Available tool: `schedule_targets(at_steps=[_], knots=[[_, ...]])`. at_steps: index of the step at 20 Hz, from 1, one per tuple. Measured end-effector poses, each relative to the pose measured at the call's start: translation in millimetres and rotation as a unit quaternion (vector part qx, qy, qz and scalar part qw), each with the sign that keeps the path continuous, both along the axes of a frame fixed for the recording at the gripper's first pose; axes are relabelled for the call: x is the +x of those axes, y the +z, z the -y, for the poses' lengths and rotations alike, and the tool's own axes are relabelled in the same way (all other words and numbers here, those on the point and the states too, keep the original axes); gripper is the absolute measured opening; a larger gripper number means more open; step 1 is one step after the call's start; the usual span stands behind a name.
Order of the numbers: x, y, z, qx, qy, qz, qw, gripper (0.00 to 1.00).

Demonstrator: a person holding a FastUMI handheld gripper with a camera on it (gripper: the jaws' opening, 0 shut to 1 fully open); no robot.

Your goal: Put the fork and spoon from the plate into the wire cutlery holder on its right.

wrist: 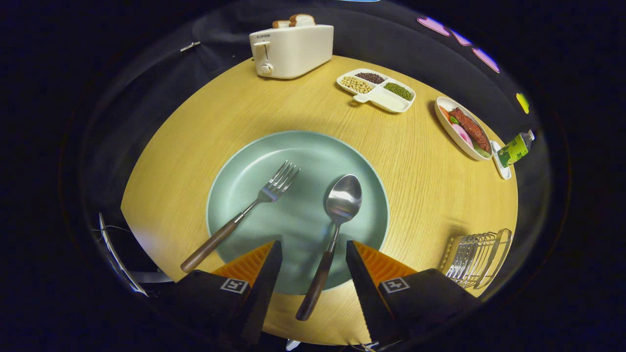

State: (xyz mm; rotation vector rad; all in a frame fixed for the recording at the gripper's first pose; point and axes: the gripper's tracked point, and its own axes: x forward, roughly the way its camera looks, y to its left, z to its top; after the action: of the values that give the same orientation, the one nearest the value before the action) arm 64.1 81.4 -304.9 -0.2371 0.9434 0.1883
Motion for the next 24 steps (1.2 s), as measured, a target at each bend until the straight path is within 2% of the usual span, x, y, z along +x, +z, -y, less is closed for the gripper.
schedule_targets(at_steps=[3,4,7,8,10,13,16,19,24], knots=[[-2,-14,6,-0.008,-0.012,-0.034,0.999,0.67],[-2,-14,7,-0.008,-0.019,-0.04,0.999,0.54],[3,-14,8,0.002,-0.024,-0.046,0.999,0.31],[5,-17,13,-0.004,-0.028,-0.044,0.999,0.27],[5,-15,7,0.021,-0.016,-0.05,0.998,0.12],[4,-11,10,0.045,-0.011,-0.066,0.997,0.06],[6,-2,19,0.059,-0.017,-0.061,0.996,0.06],[-2,23,25,0.085,-0.012,-0.056,0.995,0.06],[-29,83,60,0.108,0.021,-0.042,0.993,0.06]])
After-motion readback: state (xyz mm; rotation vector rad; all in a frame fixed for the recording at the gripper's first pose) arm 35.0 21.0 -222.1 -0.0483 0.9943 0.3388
